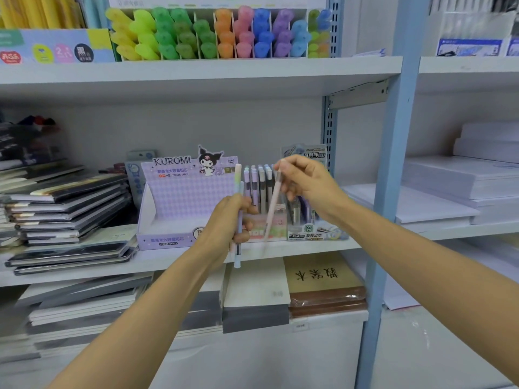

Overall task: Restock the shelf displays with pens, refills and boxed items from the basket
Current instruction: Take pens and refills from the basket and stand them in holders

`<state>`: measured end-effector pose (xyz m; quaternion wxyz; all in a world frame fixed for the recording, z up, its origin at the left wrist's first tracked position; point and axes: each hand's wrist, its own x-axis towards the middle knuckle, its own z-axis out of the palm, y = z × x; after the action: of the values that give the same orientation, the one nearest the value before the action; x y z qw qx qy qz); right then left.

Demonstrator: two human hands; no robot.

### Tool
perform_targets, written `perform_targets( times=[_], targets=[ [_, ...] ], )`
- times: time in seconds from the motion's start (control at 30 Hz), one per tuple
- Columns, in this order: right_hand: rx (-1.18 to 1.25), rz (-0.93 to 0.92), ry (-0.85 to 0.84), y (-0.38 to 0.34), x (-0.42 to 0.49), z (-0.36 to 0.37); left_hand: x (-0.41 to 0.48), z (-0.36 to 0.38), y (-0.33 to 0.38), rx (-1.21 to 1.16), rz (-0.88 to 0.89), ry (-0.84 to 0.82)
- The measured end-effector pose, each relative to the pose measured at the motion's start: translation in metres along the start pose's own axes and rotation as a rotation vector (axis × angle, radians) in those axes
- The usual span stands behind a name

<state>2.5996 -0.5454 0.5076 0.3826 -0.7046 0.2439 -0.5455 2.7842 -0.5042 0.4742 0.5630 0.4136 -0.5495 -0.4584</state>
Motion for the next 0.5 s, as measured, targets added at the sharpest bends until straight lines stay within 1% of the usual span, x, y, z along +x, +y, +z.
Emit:
perform_targets(
  times=[0.13,0.2,0.27,0.37,0.5],
  targets=[
    [0.049,-0.095,0.220,-0.009,0.009,-0.008,-0.002,-0.001,-0.003,-0.016,0.022,-0.041],
    [0.056,-0.142,0.319,-0.013,0.015,-0.011,-0.003,-0.003,-0.005,-0.017,0.063,-0.074],
    [0.036,-0.172,0.384,-0.014,0.019,-0.013,-0.003,-0.007,-0.005,0.001,0.114,-0.092],
    [-0.059,-0.176,0.405,-0.009,0.024,-0.014,-0.005,-0.011,-0.005,0.025,0.161,-0.096],
    [-0.240,-0.144,0.354,0.005,0.027,-0.013,-0.004,-0.014,-0.006,0.075,0.131,-0.089]
  ],
)
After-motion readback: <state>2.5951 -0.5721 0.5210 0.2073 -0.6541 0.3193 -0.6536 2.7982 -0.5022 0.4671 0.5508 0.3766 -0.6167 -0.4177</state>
